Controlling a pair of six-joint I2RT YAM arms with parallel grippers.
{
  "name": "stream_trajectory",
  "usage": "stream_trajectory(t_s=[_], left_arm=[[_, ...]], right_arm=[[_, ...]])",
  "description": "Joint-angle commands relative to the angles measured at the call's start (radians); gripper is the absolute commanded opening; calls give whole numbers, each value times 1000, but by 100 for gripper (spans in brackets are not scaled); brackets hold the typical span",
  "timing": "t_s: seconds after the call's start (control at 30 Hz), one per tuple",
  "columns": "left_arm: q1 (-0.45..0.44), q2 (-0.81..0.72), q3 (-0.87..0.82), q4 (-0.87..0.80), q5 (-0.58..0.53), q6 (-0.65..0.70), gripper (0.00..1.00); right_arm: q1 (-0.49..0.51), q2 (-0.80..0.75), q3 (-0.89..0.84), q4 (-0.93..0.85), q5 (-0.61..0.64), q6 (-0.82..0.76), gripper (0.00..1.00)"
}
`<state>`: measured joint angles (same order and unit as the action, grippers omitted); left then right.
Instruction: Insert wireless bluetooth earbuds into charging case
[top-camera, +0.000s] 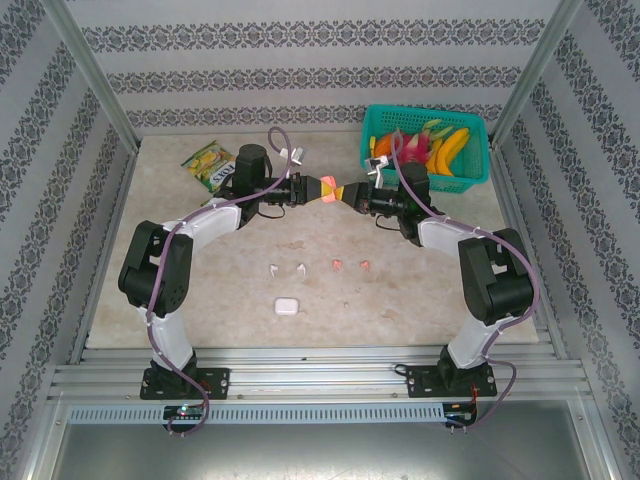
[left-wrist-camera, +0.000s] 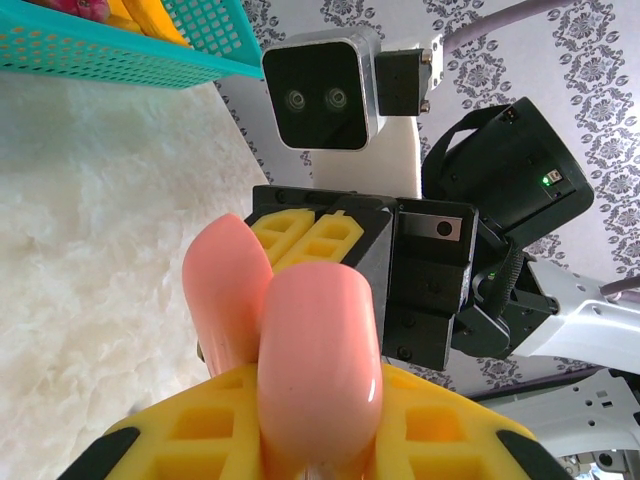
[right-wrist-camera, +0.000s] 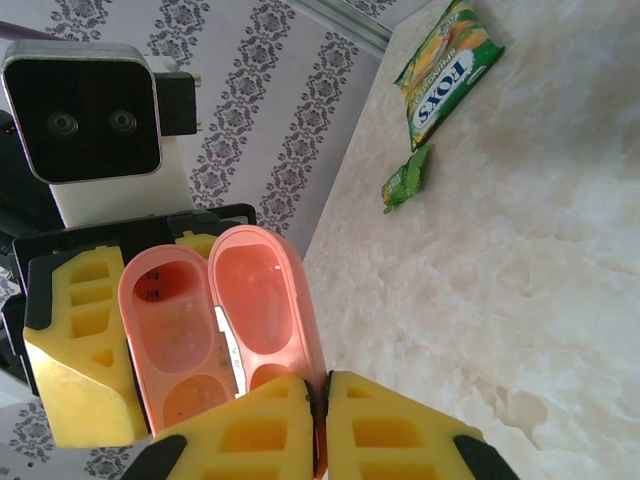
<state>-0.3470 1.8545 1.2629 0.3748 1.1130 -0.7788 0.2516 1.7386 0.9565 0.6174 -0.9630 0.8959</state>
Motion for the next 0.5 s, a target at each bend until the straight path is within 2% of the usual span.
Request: stream_trajectory(t_s=[0.0, 0.1, 0.2, 0.3, 0.47], left_arm=[[-23, 10, 18, 24, 21, 22, 1], [-24, 8, 15, 20, 12, 25, 4], [-24, 9, 15, 13, 5, 31, 12], [-23, 9, 14, 7, -6, 37, 30], [-23, -11, 14, -22, -35, 66, 68]], right_arm=[[8, 4, 16, 49, -6, 12, 8], [8, 2, 19, 50, -5, 14, 4], [8, -1, 18, 47, -3, 14, 0], [7, -5, 19, 41, 2, 12, 0], [-2, -13, 19, 12, 19, -3, 0]])
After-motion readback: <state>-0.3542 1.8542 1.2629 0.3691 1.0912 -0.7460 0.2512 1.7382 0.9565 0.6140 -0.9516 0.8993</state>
